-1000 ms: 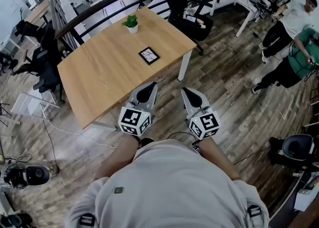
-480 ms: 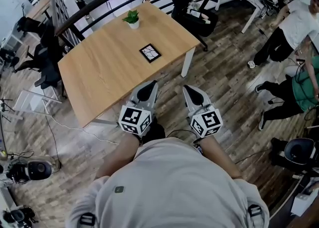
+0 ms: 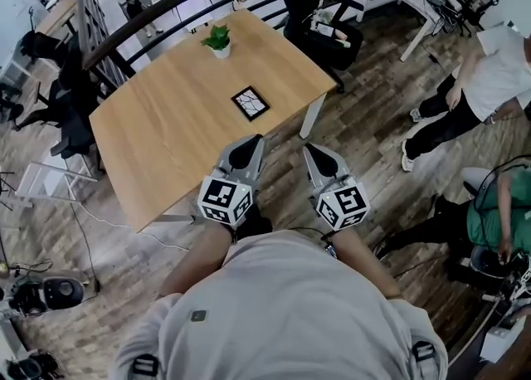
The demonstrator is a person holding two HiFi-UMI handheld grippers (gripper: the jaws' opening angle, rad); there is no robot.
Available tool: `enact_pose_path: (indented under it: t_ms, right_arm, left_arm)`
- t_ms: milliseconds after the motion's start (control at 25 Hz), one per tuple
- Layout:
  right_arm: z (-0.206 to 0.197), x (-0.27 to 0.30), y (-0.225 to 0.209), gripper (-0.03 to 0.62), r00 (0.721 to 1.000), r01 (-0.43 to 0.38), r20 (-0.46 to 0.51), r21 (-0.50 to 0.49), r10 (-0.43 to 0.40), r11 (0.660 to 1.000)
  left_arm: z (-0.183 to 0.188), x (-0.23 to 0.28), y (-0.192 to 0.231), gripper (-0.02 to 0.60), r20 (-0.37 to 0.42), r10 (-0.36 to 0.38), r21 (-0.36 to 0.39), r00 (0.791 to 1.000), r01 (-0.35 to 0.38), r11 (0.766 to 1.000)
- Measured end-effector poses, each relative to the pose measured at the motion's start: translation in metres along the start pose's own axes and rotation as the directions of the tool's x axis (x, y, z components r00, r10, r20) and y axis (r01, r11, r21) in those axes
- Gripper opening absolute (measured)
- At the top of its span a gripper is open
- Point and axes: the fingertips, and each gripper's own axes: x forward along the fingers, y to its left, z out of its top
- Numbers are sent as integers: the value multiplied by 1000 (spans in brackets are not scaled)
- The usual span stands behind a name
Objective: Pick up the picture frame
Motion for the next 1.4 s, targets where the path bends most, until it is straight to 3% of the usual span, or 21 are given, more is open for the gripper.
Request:
enact_pose_path:
  t_ms: [280, 680, 1040, 1400]
  right_arm:
    - [13, 83, -6, 9, 1000, -1, -6, -15, 1, 1000]
    - [32, 192, 18, 9, 999, -28, -23, -41, 27, 999]
    - [33, 246, 22, 9, 996, -79, -39, -40, 77, 996]
    - [35, 293, -11, 9, 981, -190, -39, -31, 189, 981]
  left_arm:
    - [14, 27, 72, 3, 11, -12, -10, 1000, 12, 1000]
    - [39, 37, 176, 3, 31, -13, -27, 999, 14, 1000]
    - [38, 37, 223, 3, 25, 36, -43, 999, -35, 998]
    - [41, 72, 254, 3, 29, 142, -35, 989, -141, 989]
